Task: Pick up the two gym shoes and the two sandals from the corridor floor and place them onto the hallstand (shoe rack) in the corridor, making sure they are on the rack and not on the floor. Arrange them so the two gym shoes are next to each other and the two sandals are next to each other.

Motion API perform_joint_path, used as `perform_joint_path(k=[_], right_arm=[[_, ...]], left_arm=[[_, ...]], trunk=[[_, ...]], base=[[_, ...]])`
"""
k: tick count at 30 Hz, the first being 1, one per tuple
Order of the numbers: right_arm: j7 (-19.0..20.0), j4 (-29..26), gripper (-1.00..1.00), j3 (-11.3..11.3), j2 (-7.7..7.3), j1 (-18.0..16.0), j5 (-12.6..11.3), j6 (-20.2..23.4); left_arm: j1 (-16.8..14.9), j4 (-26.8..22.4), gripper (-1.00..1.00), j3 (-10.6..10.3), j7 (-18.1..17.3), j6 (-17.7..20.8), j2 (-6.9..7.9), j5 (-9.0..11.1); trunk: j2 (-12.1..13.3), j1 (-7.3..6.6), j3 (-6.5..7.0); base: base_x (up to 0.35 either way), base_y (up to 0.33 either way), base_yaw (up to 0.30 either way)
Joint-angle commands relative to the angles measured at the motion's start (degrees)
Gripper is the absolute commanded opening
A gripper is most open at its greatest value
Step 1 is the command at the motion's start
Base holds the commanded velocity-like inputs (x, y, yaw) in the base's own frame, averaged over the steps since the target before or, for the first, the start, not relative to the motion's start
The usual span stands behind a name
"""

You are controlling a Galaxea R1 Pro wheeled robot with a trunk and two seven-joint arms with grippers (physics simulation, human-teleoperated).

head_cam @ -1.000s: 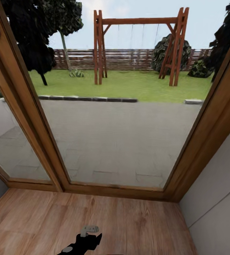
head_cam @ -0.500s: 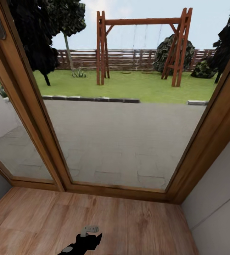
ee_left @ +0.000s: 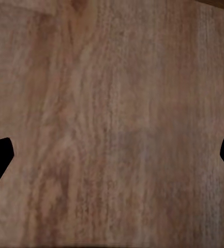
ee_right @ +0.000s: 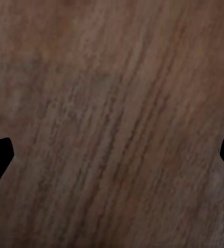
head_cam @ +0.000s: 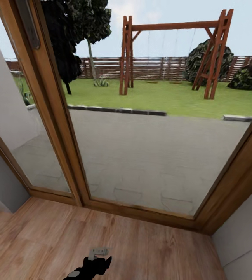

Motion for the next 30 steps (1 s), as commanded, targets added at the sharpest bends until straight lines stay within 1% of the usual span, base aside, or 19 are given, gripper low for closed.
perform_joint_path(k=[1, 6, 9, 24, 30], right_arm=[[0.00, 0.00, 1.00, 0.00, 0.00, 0.00, 0.00, 0.00], [0.00, -0.01, 1.00, 0.00, 0.00, 0.00, 0.00, 0.00], [0.00, -0.02, 1.00, 0.02, 0.00, 0.00, 0.00, 0.00], [0.00, -0.02, 1.00, 0.03, 0.00, 0.00, 0.00, 0.00], [0.00, 0.00, 1.00, 0.01, 0.00, 0.00, 0.00, 0.00]], left_arm=[[0.00, 0.00, 1.00, 0.01, 0.00, 0.00, 0.00, 0.00], [0.00, 0.00, 1.00, -0.02, 0.00, 0.00, 0.00, 0.00], [0.00, 0.00, 1.00, -0.04, 0.00, 0.00, 0.00, 0.00], [0.00, 0.00, 1.00, -0.05, 0.00, 0.00, 0.00, 0.00], [0.00, 0.00, 1.00, -0.01, 0.00, 0.00, 0.00, 0.00]], trunk=[[0.00, 0.00, 0.06], [0.00, 0.00, 0.29], [0.00, 0.00, 0.34], [0.00, 0.00, 0.41], [0.00, 0.00, 0.54]], base=[[0.000, 0.000, 0.239], [0.024, 0.000, 0.187], [0.168, 0.000, 0.081], [0.305, 0.000, 0.022], [0.144, 0.000, 0.178]])
